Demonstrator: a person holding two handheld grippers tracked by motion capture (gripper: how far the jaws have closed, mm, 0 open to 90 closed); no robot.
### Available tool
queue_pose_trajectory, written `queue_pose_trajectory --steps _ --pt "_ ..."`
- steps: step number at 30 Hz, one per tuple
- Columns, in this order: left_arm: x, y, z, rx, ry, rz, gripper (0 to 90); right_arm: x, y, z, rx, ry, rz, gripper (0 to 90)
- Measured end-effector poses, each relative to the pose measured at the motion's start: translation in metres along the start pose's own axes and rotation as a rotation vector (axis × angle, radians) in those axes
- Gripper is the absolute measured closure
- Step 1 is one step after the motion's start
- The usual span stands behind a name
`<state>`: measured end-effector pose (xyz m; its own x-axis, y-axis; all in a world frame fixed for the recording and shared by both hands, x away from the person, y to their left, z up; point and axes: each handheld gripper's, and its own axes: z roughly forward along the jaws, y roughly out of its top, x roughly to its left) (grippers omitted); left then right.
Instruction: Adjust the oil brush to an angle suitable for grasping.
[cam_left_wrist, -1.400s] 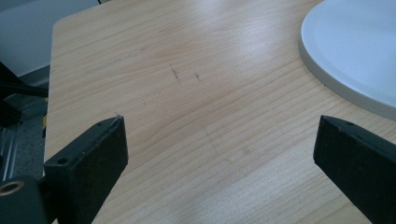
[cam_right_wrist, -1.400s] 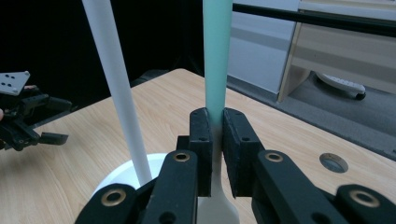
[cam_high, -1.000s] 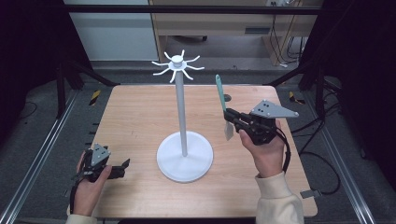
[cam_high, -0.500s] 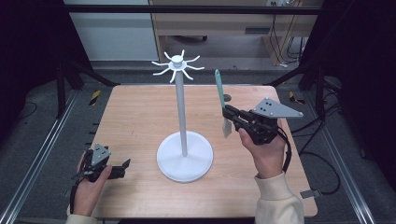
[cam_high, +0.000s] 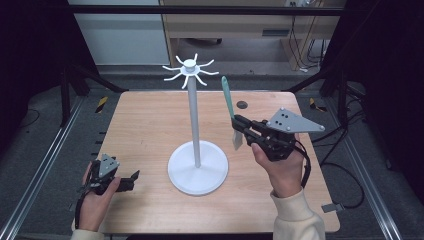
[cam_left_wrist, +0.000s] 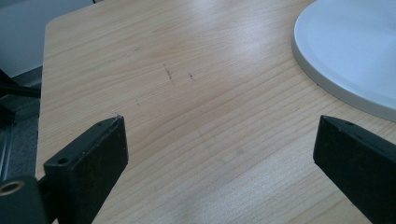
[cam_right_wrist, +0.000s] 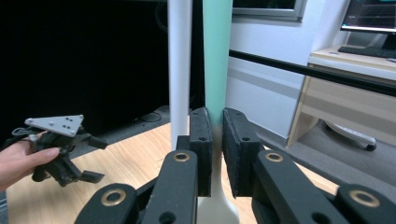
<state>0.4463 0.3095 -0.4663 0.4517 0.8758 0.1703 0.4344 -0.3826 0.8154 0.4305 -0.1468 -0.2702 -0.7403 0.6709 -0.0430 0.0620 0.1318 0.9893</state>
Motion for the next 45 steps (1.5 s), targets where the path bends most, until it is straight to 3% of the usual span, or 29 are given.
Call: queue_pose_trajectory --steps 9,20,33,45 --pt "0.001 -0.001 -0.001 0.001 -0.001 0.0 2.7 0.015 0.007 0.002 -0.002 0.022 -0.034 82.5" --pt "-0.001 0.0 0.001 0.004 -0.003 0.007 2.7 0.023 0.009 0.005 0.0 0.023 -0.053 82.5" --pt "0.0 0.0 0.001 0.006 0.003 0.005 2.6 0.025 0.011 0.012 0.025 0.014 -0.042 82.5" --pt "0.0 -0.001 0.001 0.006 0.005 0.005 2.6 0.025 0.01 0.03 0.038 0.02 -0.024 82.4"
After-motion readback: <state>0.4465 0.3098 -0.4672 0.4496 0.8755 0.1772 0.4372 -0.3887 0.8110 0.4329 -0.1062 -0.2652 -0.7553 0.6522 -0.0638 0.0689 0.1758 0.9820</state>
